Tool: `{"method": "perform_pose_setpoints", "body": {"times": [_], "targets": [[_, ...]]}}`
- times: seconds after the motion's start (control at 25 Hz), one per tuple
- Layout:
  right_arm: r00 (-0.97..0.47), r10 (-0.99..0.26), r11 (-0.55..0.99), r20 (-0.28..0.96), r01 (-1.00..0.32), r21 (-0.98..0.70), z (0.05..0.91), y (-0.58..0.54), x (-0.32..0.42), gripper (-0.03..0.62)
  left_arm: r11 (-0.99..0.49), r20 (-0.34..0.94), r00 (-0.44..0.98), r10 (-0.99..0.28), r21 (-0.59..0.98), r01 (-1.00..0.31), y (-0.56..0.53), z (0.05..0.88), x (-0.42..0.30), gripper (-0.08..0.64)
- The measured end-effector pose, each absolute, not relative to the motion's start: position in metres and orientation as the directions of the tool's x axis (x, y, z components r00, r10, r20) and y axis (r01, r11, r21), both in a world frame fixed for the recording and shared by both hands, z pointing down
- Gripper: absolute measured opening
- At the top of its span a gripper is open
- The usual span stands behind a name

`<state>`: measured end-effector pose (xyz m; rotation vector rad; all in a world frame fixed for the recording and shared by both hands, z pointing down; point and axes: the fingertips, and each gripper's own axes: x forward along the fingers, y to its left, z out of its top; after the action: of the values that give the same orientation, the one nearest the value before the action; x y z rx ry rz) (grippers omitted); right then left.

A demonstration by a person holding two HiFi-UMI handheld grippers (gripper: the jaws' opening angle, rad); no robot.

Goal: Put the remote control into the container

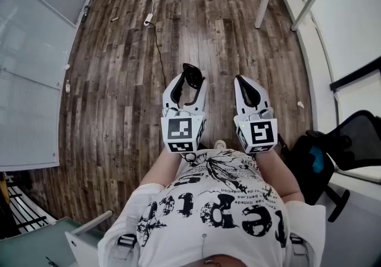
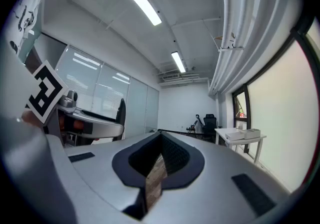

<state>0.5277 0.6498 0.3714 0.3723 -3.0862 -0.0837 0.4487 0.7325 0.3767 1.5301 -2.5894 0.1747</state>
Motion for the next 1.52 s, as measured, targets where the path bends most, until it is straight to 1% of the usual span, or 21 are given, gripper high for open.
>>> {"method": "perform_pose_setpoints", "body": {"times": [0.48,0.68,0.88,1.04,1.2,1.32,1.52], "targets": [[-0.963,-0.27,0.963,0.009,-0.27,-0.015,0.378,0.618,0.548,0.002,0.437,0.175,-0.434,-0.884,-0.019,-0.899,0.702,0.382,0.469,0.233],[-0.962,-0.268,0.961,0.054,-0.271,-0.056,0.399,0.609,0.546,0.002,0.428,0.22,-0.42,-0.881,-0.012,-0.904,0.698,0.397,0.475,0.233],[-0.96,-0.268,0.961,0.084,-0.272,-0.045,0.406,0.61,0.52,0.002,0.428,0.231,-0.412,-0.881,0.022,-0.903,0.699,0.402,0.451,0.233],[-0.961,-0.259,0.964,0.095,-0.263,-0.036,0.407,0.613,0.486,0.002,0.426,0.237,-0.41,-0.881,0.017,-0.905,0.703,0.403,0.421,0.233],[-0.957,-0.27,0.961,0.109,-0.274,-0.022,0.406,0.616,0.436,0.002,0.407,0.222,-0.393,-0.893,0.022,-0.913,0.709,0.389,0.373,0.233],[-0.948,-0.292,0.956,0.126,-0.295,-0.004,0.407,0.617,0.39,0.002,0.411,0.19,-0.399,-0.897,0.024,-0.911,0.718,0.376,0.324,0.233],[-0.944,-0.305,0.952,0.127,-0.306,0.014,0.401,0.633,0.304,0.002,0.394,0.185,-0.384,-0.904,0.016,-0.919,0.741,0.367,0.235,0.233]]}}
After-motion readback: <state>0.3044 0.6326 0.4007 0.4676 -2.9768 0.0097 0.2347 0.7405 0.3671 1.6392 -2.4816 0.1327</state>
